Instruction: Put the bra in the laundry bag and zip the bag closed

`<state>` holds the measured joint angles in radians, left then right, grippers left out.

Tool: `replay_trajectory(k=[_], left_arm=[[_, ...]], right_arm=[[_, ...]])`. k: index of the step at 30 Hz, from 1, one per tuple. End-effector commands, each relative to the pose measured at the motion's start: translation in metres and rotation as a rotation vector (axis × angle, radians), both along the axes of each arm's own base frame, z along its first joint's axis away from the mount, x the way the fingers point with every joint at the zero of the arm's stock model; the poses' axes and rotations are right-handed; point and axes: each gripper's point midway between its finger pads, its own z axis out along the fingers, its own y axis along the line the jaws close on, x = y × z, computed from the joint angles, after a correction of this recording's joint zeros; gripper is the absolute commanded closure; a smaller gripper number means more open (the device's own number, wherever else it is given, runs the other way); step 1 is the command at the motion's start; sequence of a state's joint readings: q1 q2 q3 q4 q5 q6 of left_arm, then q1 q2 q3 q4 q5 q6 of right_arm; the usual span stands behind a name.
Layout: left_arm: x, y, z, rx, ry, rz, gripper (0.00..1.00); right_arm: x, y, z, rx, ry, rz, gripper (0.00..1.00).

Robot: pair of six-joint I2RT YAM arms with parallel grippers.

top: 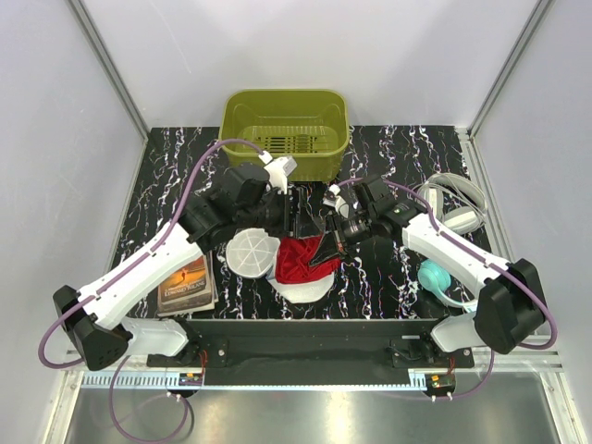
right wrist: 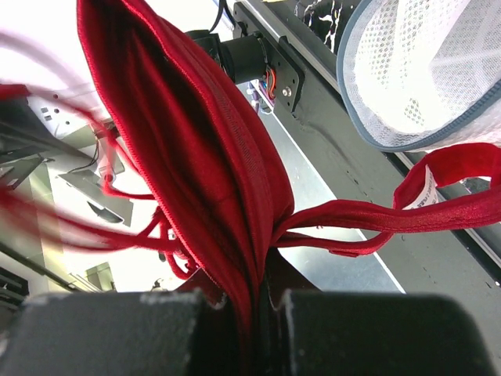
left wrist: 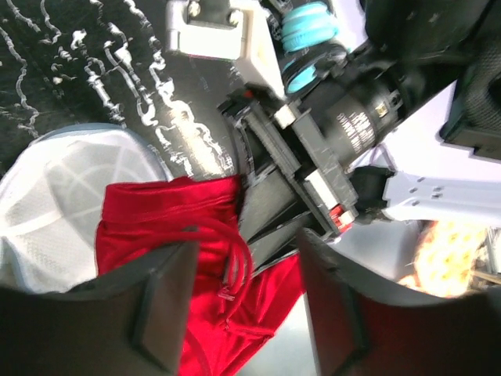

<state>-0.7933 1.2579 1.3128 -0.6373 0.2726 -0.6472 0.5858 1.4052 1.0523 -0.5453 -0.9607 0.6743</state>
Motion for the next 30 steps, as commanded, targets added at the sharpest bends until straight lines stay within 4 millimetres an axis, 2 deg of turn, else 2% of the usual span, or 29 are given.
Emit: replay_trajectory(k=[1, 6, 8, 14, 15, 17, 18, 20, 21, 23, 24, 25, 27, 28, 30], left_arm=[[-0.003, 0.011, 0.017, 0.020, -0.076, -0.013, 0.34], [-0.020, 0.023, 0.017, 0.060, -0.028, -0.042, 0.32], [-0.028, 0.025, 0.021, 0.050, -0.015, -0.053, 0.27], [-0.039, 0.037, 0.049, -0.013, -0.039, -0.034, 0.23], [-0.041, 0.042, 0.055, -0.024, -0.048, -0.024, 0.12], [-0.034, 0.058, 0.051, -0.002, -0.033, 0.054, 0.10], [-0.026, 0.074, 0.053, -0.005, -0.039, 0.123, 0.11], [-0.015, 0.098, 0.039, 0.034, -0.014, 0.228, 0.13], [-0.004, 0.118, 0.037, 0.051, -0.033, 0.307, 0.16], [0.006, 0.137, 0.024, 0.092, -0.018, 0.381, 0.18], [0.017, 0.152, 0.017, 0.109, -0.006, 0.443, 0.19], [0.022, 0.157, 0.010, 0.118, 0.010, 0.462, 0.20], [0.034, 0.168, -0.024, 0.155, 0.091, 0.481, 0.21], [0.041, 0.167, -0.032, 0.153, 0.102, 0.468, 0.22], [0.053, 0.171, -0.065, 0.230, 0.143, 0.441, 0.22]], right_arm=[[-0.003, 0.004, 0.005, 0.040, -0.026, 0.040, 1.00], [0.002, 0.005, -0.001, 0.016, -0.039, 0.021, 1.00], [0.006, 0.004, -0.004, 0.000, -0.056, 0.008, 1.00], [0.018, 0.004, -0.010, -0.036, -0.113, -0.020, 1.00], [0.019, 0.004, -0.010, -0.040, -0.119, -0.025, 1.00], [0.021, 0.004, -0.007, -0.048, -0.134, -0.035, 1.00], [0.022, 0.004, -0.005, -0.052, -0.141, -0.042, 1.00], [0.025, 0.002, -0.003, -0.077, -0.149, -0.062, 1.00], [0.026, 0.001, 0.000, -0.083, -0.157, -0.071, 1.00], [0.029, -0.002, 0.007, -0.109, -0.178, -0.089, 1.00], [0.030, -0.004, 0.011, -0.114, -0.190, -0.096, 1.00], [0.029, -0.005, 0.013, -0.127, -0.189, -0.098, 1.00], [0.034, -0.005, 0.028, -0.124, -0.224, -0.110, 1.00], [0.034, -0.007, 0.033, -0.132, -0.222, -0.116, 1.00], [0.040, -0.003, 0.052, -0.113, -0.254, -0.126, 1.00]])
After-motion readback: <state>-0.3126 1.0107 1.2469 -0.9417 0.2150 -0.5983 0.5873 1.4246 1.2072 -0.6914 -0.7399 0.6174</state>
